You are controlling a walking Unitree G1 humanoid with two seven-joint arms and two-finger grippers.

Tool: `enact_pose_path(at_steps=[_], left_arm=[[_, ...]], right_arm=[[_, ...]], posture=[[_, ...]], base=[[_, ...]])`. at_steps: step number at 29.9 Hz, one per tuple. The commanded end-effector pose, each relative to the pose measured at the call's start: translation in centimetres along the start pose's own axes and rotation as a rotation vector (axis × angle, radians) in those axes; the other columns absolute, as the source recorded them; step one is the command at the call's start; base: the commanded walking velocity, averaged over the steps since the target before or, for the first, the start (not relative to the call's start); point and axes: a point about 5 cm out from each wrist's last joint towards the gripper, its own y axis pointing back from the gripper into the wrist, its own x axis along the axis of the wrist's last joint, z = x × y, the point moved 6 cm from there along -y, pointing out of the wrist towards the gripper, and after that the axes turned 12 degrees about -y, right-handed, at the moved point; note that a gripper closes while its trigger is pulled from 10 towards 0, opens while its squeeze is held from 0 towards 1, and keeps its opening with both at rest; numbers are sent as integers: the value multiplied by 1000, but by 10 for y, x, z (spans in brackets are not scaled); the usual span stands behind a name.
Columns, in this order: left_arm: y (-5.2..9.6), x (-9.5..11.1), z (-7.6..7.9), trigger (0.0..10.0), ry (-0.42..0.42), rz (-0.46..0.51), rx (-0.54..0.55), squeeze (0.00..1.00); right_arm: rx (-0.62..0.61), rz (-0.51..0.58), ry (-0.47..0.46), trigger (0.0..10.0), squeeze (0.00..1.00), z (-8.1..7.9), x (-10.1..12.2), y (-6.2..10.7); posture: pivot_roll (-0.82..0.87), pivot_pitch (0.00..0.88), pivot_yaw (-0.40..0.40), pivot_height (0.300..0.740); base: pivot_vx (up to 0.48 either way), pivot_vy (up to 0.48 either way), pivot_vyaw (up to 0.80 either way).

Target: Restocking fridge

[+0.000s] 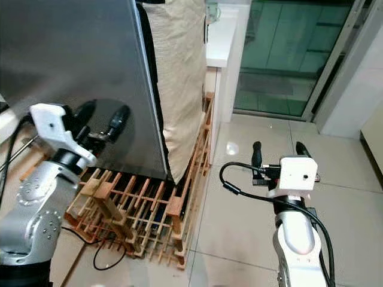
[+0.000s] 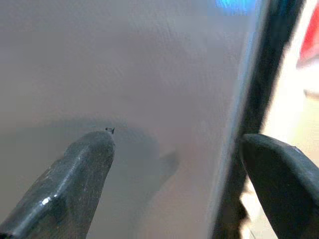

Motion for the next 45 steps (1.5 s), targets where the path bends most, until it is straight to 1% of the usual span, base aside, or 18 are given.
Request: enact_pose_path(at_steps=[1,3,10,15,17,20,26,30,31,35,37,39,40,41,42,43,44,45], left_arm=[[-10,3,14,10000,-12,-13,-51,0],[-16,5,18,10000,-5,-17,-62,0],[-24,10,19,10000,33,-23,-63,0],[-23,10,26,10000,64,-42,-108,0],[-18,6,32,10000,91,-75,-172,0],[-15,4,34,10000,105,-95,-206,0],[-14,7,36,10000,132,-103,-227,0],[-14,14,41,10000,159,-88,-243,0],[-14,21,41,10000,184,-73,-245,0],[-11,34,43,10000,249,-36,-291,0],[-10,36,43,10000,246,-31,-304,0],[-8,41,34,10000,184,0,-287,0],[-8,41,34,10000,184,0,-287,0],[-3,36,13,10000,37,26,-179,0],[0,32,2,10000,-6,32,-119,0],[0,32,2,10000,-6,32,-119,0],[3,28,-10,10000,-16,38,-51,0],[6,25,-18,10000,-9,39,-9,0]], right_arm=[[-3,-3,-6,10000,0,-1,0,-4],[0,-4,-7,10000,0,-1,-1,-5],[-6,-7,-5,10000,0,1,-3,-5],[-12,-10,-5,10000,0,2,-4,-4],[-16,-13,-6,10000,0,2,-6,-3],[-16,-16,-6,10000,0,3,-7,-4],[-9,-19,-1,10000,0,3,-8,-5],[-7,-22,3,10000,0,3,-9,-6],[-6,-21,6,10000,0,4,-9,-6],[-6,-21,9,10000,0,4,-10,-7],[-5,-21,9,10000,0,4,-10,-7],[-2,-21,9,10000,0,4,-11,-8],[-2,-21,9,10000,0,4,-11,-8],[0,-19,9,10000,0,3,-11,-8],[0,-19,9,10000,0,3,-11,-8],[0,-19,9,10000,0,3,-11,-8],[-1,-19,8,10000,0,3,-11,-8],[-1,-20,8,10000,0,3,-12,-8]], posture=[[-162,15,64,740],[-166,15,65,740],[-174,13,70,740],[-179,14,75,740],[-176,17,77,740],[-176,17,77,740],[-175,16,72,740],[-176,12,70,740],[-178,5,71,740],[-172,0,70,740],[-171,0,70,740],[-165,0,74,740],[-165,0,74,740],[-162,0,76,740],[-161,0,75,740],[-161,0,75,740],[-159,0,75,740],[-159,0,75,740]], base=[[0,0,0],[0,0,0],[0,0,0],[0,0,0],[0,0,0],[0,0,0],[0,0,0],[0,0,0],[0,0,0],[0,0,0],[0,0,0],[0,0,0],[0,0,0],[0,0,0],[0,0,0],[0,0,0],[0,0,0],[0,0,0]])
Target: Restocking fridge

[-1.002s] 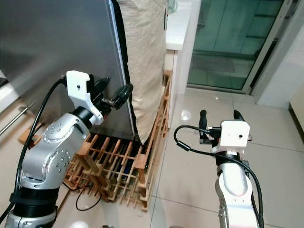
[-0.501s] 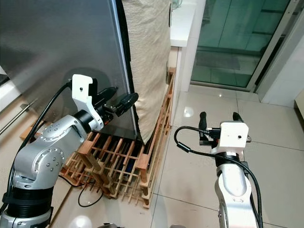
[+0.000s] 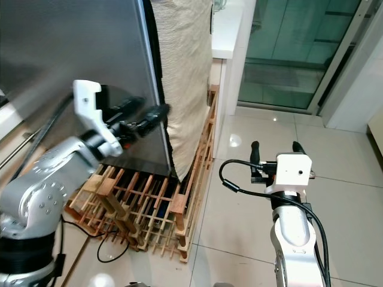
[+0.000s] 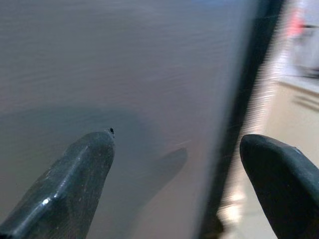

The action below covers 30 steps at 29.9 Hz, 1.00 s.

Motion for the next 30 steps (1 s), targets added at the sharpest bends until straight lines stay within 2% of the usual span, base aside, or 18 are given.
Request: enact_pose_path(at_steps=[1,3,6,14,18,21,24,30], left_arm=[[6,-3,-19,10000,-6,15,108,0],[13,-10,-32,10000,-14,20,205,0],[16,-14,-36,10000,-31,26,260,0],[6,-8,-23,10000,-59,72,228,0],[-6,3,-14,10000,-74,114,183,0],[-9,2,-16,10000,-82,106,189,0],[-14,-4,-25,10000,-87,76,222,0],[-20,-5,-25,10000,-43,70,222,0]], right_arm=[[10,11,2,10000,0,-2,2,-2],[16,10,0,10000,0,-5,1,-2],[27,13,5,10000,0,-7,2,-5],[35,18,13,10000,0,-9,3,-9],[35,21,9,10000,0,-11,3,-10],[33,22,8,10000,0,-11,3,-10],[30,23,7,10000,0,-11,3,-9],[25,23,8,10000,0,-11,3,-9]], posture=[[-157,0,73,740],[-154,0,70,740],[-153,0,65,740],[-152,0,62,740],[-159,0,70,740],[-161,0,72,740],[-166,0,75,740],[-171,0,79,740]], base=[[0,0,0],[0,-480,0],[0,-480,0],[0,-480,0],[0,-360,0],[0,0,0],[0,0,0],[0,0,0]])
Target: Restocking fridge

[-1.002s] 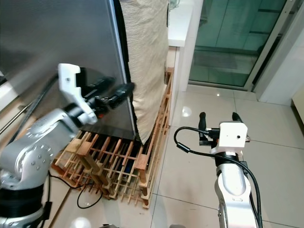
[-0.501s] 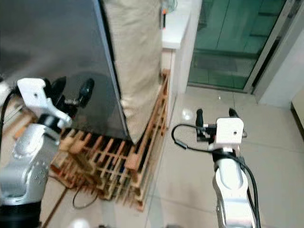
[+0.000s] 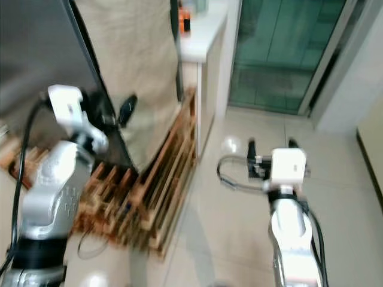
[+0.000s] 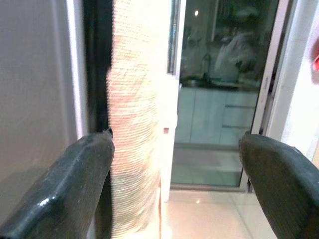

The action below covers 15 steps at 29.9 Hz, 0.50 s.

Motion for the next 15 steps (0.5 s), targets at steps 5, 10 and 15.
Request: enact_pose_path(at_steps=[5,10,15], left_arm=[[-5,-12,-9,10000,56,-60,72,0],[-15,-27,-12,10000,124,-127,120,0],[-29,-22,2,10000,148,-114,72,0]], right_arm=[[15,20,-2,10000,0,-7,4,-2],[18,19,-5,10000,0,-8,3,-3],[21,24,-6,10000,0,-9,4,-6]], posture=[[-168,0,78,740],[-165,0,74,740],[-165,0,74,740]], base=[[0,0,0],[0,0,0],[0,0,0]])
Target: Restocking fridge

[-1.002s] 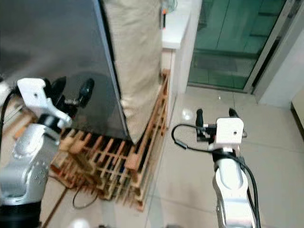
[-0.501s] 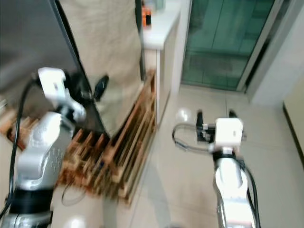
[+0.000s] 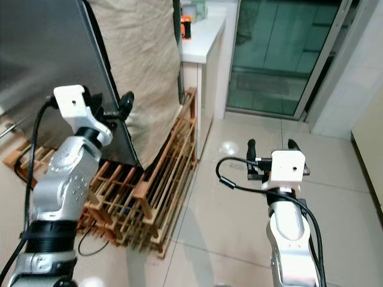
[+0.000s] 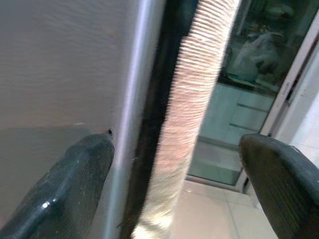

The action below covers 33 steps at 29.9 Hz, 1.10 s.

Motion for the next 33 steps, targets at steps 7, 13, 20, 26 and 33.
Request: enact_pose_path(at_steps=[7,13,20,26,33], left_arm=[[-12,12,16,10000,16,27,-56,0],[-16,7,14,10000,0,16,-24,0],[-37,-6,29,10000,21,-31,-31,0],[-41,-3,88,10000,61,-25,-296,0],[-25,-1,175,10000,46,-3,-657,0]], right_arm=[[-6,21,14,10000,0,2,5,-2],[-5,21,14,10000,0,1,5,-2],[4,24,15,10000,0,-1,5,-7],[5,28,15,10000,0,-1,6,-8],[-13,35,13,10000,0,1,7,-7]], posture=[[-196,0,83,740],[-197,0,82,740],[-202,0,73,740],[-217,0,75,740],[-238,0,81,740]], base=[[0,0,0],[0,0,0],[0,0,0],[0,0,0],[0,0,0]])
